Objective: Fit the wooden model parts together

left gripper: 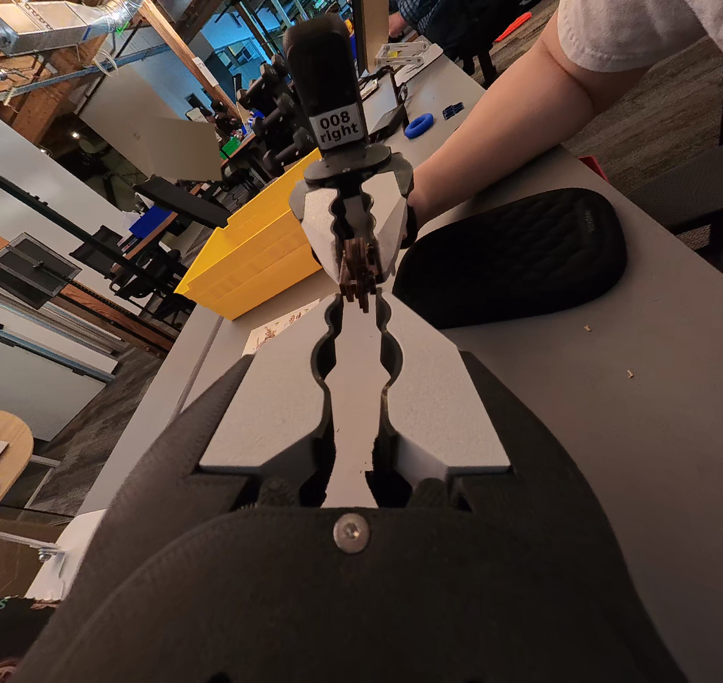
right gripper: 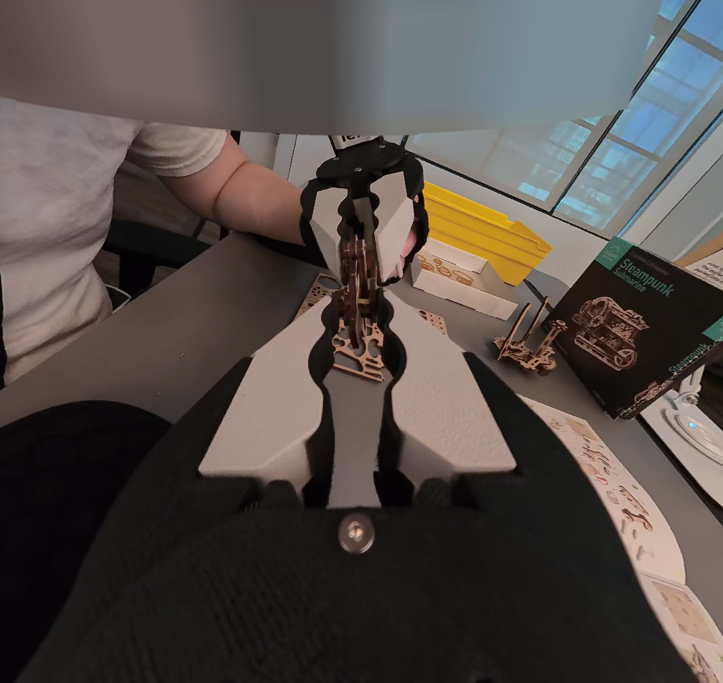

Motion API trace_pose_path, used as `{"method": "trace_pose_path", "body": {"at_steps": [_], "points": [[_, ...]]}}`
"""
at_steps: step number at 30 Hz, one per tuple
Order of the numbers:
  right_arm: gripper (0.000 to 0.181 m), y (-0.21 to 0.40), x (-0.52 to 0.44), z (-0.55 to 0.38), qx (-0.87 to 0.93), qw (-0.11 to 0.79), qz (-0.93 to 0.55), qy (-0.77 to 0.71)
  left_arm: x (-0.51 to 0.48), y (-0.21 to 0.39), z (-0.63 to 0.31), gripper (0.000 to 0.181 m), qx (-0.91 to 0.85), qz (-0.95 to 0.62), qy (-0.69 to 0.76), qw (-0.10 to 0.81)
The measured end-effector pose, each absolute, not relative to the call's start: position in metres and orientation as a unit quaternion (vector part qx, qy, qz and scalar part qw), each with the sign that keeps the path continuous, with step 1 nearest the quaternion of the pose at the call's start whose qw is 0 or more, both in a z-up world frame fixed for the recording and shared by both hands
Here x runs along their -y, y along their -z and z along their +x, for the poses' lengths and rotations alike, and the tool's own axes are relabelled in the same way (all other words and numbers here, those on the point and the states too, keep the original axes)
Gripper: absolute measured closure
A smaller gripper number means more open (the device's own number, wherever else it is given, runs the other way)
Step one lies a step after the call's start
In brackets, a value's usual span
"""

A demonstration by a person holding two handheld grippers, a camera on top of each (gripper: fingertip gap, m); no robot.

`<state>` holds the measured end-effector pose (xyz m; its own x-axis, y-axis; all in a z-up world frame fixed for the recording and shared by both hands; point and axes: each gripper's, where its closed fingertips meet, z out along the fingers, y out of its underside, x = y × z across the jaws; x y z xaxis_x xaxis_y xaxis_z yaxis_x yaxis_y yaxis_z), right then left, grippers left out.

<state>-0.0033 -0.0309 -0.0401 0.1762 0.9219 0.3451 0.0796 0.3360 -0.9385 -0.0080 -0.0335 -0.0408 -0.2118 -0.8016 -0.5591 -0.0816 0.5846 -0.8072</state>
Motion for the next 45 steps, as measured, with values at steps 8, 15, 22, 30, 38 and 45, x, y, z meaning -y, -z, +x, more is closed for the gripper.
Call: {"method": "trace_pose_path", "body": {"at_steps": [8,15,22,30,38,45], "points": [[0.164,0.047,0.028,-0.003,0.546,0.606,-0.470,-0.337,0.033,0.041,-0.008,0.166,-0.705,-0.316,0.333,0.541],[0.165,0.049,0.022,-0.002,0.554,0.623,-0.474,-0.283,0.030,0.043,-0.008,0.173,-0.702,-0.324,0.339,0.535],[0.165,0.052,0.014,0.000,0.546,0.621,-0.494,-0.268,0.023,0.045,-0.007,0.174,-0.692,-0.341,0.343,0.536],[0.165,0.054,0.006,0.001,0.529,0.618,-0.521,-0.257,0.013,0.046,-0.005,0.173,-0.662,-0.409,0.402,0.483],[0.165,0.059,0.000,0.001,0.554,0.624,-0.526,-0.165,-0.007,0.047,-0.003,0.139,-0.636,-0.444,0.393,0.494],[0.165,0.066,0.001,0.000,0.568,0.605,-0.534,-0.159,0.007,0.055,-0.004,0.163,-0.685,-0.383,0.339,0.519]]}}
